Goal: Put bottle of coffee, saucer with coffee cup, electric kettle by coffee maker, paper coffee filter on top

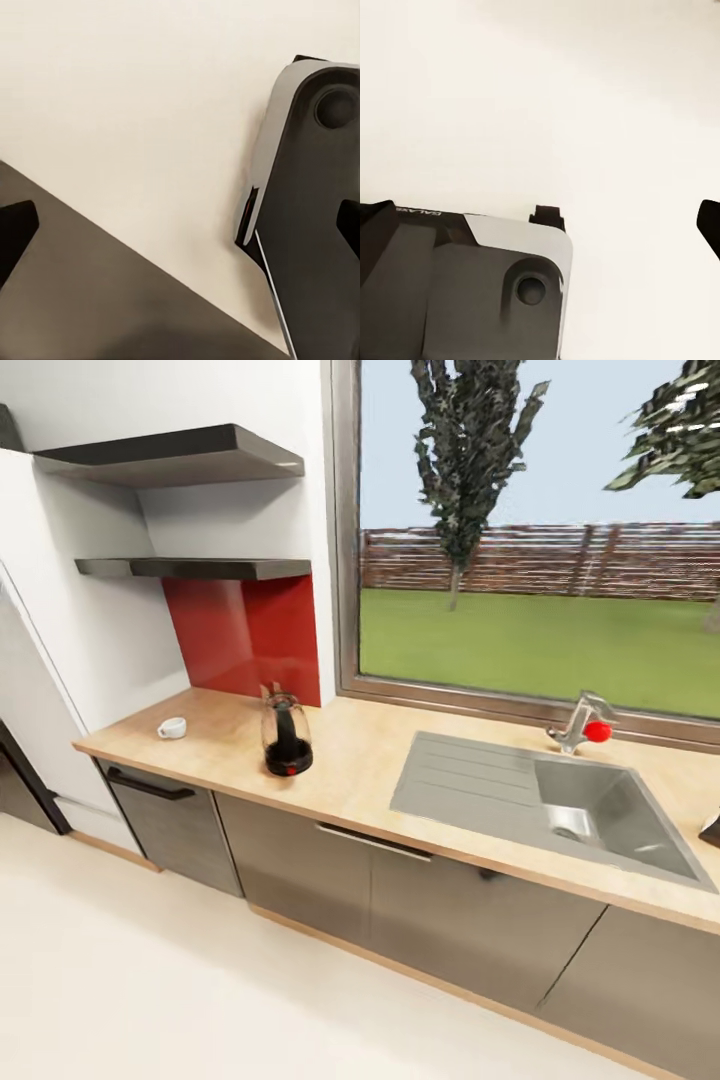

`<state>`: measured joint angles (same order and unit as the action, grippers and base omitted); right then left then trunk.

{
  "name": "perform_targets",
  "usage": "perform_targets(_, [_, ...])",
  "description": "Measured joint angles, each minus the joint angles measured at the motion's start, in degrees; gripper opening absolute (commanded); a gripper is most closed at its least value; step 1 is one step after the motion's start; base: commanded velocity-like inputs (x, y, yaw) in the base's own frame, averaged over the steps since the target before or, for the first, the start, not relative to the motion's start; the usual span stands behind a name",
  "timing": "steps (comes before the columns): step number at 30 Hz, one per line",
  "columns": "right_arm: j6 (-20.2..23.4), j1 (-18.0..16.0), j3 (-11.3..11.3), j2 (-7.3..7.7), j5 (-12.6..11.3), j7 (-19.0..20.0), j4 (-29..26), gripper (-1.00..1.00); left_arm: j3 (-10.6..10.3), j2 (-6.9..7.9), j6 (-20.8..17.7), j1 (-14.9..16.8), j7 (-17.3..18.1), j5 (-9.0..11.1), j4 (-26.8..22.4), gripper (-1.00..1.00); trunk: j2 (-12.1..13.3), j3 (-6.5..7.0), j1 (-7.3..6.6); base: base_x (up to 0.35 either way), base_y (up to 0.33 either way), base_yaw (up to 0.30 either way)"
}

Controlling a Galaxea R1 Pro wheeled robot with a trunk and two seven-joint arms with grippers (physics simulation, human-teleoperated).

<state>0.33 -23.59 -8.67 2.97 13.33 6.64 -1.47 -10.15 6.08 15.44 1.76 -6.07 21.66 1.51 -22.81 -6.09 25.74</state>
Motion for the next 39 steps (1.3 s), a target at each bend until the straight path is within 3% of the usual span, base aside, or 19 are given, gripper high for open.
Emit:
perform_targets(27, [0.0,0.0,0.1,-0.08,0.1,0.0,0.0,1.0,0.1,0.02,0.1,0.0,0.0,0.0,0.0,1.0,0.0,0.0,0.0,0.211,0.287,-0.003])
perform_targets(39, [0.0,0.0,0.1,0.0,0.1,0.1,0.0,1.0,0.0,-0.04,-0.2,0.1,0.0,0.0,0.0,1.0,0.0,0.0,0.01,0.113,0.313,-0.211])
